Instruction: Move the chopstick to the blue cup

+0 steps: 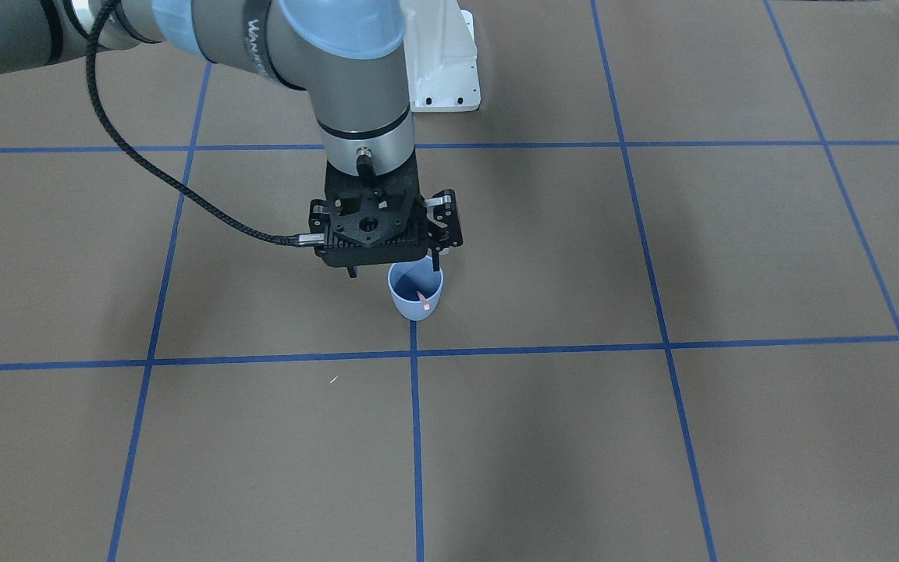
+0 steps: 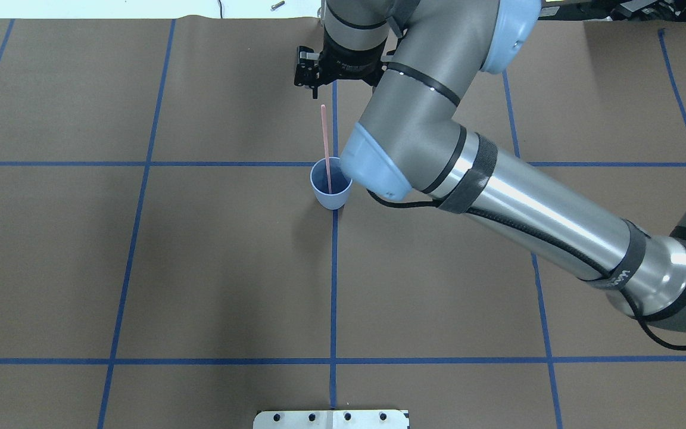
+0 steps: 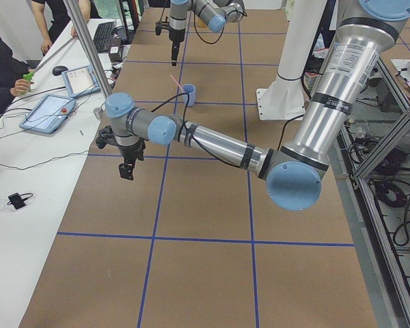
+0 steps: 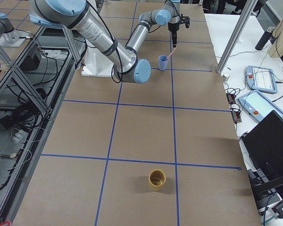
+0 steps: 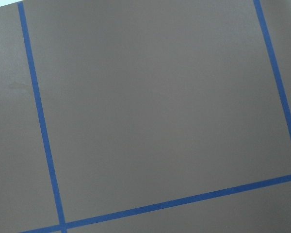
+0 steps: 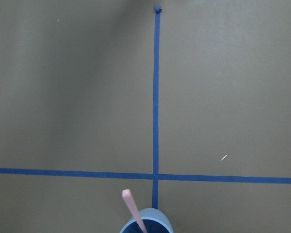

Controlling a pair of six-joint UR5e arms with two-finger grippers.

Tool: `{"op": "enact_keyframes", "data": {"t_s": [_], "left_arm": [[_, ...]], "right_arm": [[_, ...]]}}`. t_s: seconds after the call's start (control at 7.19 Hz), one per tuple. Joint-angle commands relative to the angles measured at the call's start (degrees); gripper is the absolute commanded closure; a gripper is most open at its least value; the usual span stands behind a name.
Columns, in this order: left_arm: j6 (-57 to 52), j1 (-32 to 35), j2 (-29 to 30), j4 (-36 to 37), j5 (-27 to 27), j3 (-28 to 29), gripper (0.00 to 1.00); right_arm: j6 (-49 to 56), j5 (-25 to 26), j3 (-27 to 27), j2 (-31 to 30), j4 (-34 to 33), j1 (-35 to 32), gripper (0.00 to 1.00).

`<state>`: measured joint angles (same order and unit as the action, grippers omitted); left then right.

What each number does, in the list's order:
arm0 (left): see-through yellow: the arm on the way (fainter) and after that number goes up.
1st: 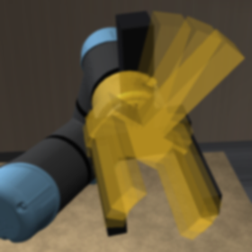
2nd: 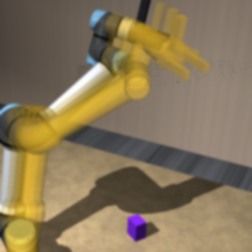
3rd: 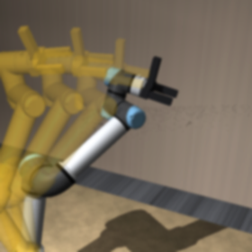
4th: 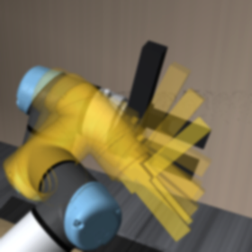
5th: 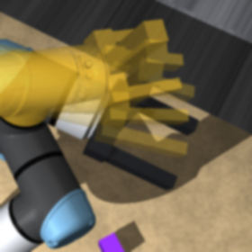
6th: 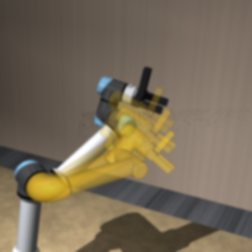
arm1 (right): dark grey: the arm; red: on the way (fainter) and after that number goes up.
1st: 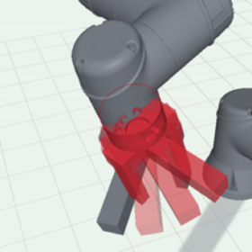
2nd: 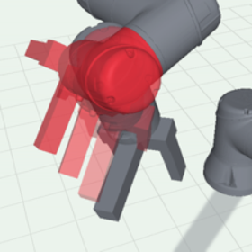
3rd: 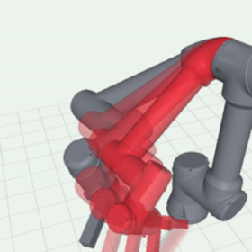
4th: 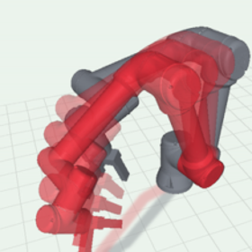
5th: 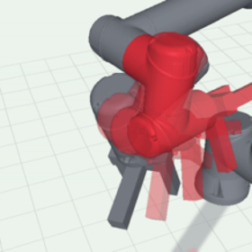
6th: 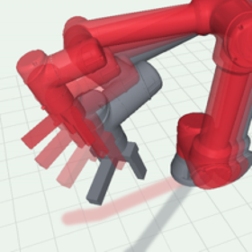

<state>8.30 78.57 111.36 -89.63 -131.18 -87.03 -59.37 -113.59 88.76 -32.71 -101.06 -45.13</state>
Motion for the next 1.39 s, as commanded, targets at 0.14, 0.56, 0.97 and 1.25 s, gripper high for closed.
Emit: {"op": "enact_keyframes", "data": {"t_s": [0.14, 0.56, 0.97, 1.25], "left_arm": [[-3.5, 1.6, -1.3, 0.2, -2.8, 0.4, 0.01], [-11.1, 2.6, -6.0, -0.5, -2.8, 0.5, 0.01], [-10.9, 7.8, -6.6, -0.4, -2.8, 0.5, 0.01], [-11.1, 9.0, -7.4, -0.6, -2.9, -0.1, 0.01]], "right_arm": [[9.9, -10.5, 11.2, -14.7, -0.2, -12.5, 0.0], [20.8, -11.4, 19.8, -30.8, -1.6, -20.5, 0.0], [46.3, -13.8, 20.1, -47.5, -2.3, -31.8, 0.0], [61.7, -12.4, 15.4, -55.1, -2.3, -39.1, 0.0]]}}
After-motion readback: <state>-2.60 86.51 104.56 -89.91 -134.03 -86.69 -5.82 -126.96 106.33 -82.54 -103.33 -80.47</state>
